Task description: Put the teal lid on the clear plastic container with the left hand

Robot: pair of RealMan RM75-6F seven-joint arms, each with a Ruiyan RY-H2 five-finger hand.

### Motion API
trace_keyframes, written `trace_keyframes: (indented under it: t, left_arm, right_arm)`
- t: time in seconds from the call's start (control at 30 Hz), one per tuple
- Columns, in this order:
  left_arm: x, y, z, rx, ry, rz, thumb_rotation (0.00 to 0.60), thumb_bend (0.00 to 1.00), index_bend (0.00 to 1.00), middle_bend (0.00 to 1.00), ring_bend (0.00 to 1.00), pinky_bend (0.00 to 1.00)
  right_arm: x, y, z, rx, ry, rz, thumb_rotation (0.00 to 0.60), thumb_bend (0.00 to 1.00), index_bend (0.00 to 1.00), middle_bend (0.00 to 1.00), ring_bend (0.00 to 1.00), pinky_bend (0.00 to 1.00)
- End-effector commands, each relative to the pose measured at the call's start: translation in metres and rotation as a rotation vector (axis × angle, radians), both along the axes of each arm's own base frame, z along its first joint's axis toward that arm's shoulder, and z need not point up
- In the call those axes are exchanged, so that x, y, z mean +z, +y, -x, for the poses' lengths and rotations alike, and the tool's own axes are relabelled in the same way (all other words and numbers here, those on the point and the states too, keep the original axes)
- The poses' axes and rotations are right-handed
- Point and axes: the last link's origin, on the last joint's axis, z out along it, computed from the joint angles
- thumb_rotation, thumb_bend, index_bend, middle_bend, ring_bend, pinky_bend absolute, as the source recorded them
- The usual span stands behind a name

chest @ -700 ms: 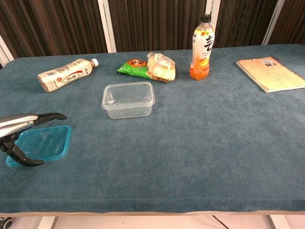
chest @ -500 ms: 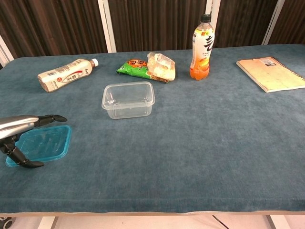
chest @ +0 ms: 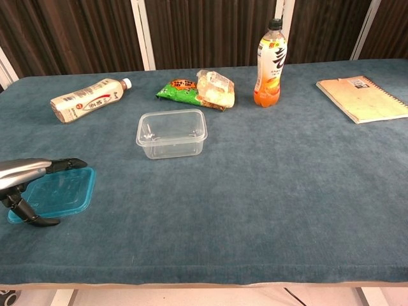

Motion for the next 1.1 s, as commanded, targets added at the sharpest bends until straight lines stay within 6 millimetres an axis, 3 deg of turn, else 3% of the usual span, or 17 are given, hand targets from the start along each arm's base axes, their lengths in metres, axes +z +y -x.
trace_keyframes:
  t: [0.03, 0.37, 0.5, 0.6, 0.87, 1.1]
  left_arm:
    - [-0.001, 0.0, 0.002, 0.004, 0.008, 0.003, 0.6, 0.21, 0.01, 0.21, 0.19, 0.19]
    - [-0.003, 0.001, 0.005, -0.028, 0.019, -0.028, 0.6, 0.25, 0.13, 0.64, 0.61, 0.39]
    - [0.007, 0.002, 0.002, -0.062, -0.01, -0.082, 0.6, 0.27, 0.18, 0.73, 0.7, 0.5]
    - [0.019, 0.003, 0.0, -0.084, -0.029, -0.12, 0.6, 0.28, 0.19, 0.76, 0.74, 0.55]
    - [0.043, 0.014, -0.02, -0.111, -0.129, -0.191, 0.6, 0.28, 0.19, 0.75, 0.74, 0.56]
    - [0.054, 0.039, -0.081, -0.143, -0.311, -0.183, 0.6, 0.28, 0.19, 0.75, 0.74, 0.56]
  right_arm:
    - [0.0, 0.0, 0.0, -0.001, 0.001, -0.002, 0.6, 0.18, 0.0, 0.0, 0.0, 0.02]
    - [-0.001, 0.0, 0.0, -0.003, 0.003, -0.002, 0.6, 0.18, 0.0, 0.0, 0.0, 0.02]
    - [-0.001, 0.0, 0.0, -0.003, 0.003, -0.005, 0.6, 0.18, 0.0, 0.0, 0.0, 0.02]
    - [-0.002, 0.0, 0.0, -0.002, 0.004, -0.008, 0.6, 0.18, 0.0, 0.0, 0.0, 0.02]
    - [-0.001, 0.001, -0.001, 0.002, -0.002, -0.008, 0.6, 0.18, 0.0, 0.0, 0.0, 0.02]
    - [0.001, 0.0, 0.0, -0.001, -0.016, -0.008, 0.6, 0.18, 0.0, 0.0, 0.0, 0.02]
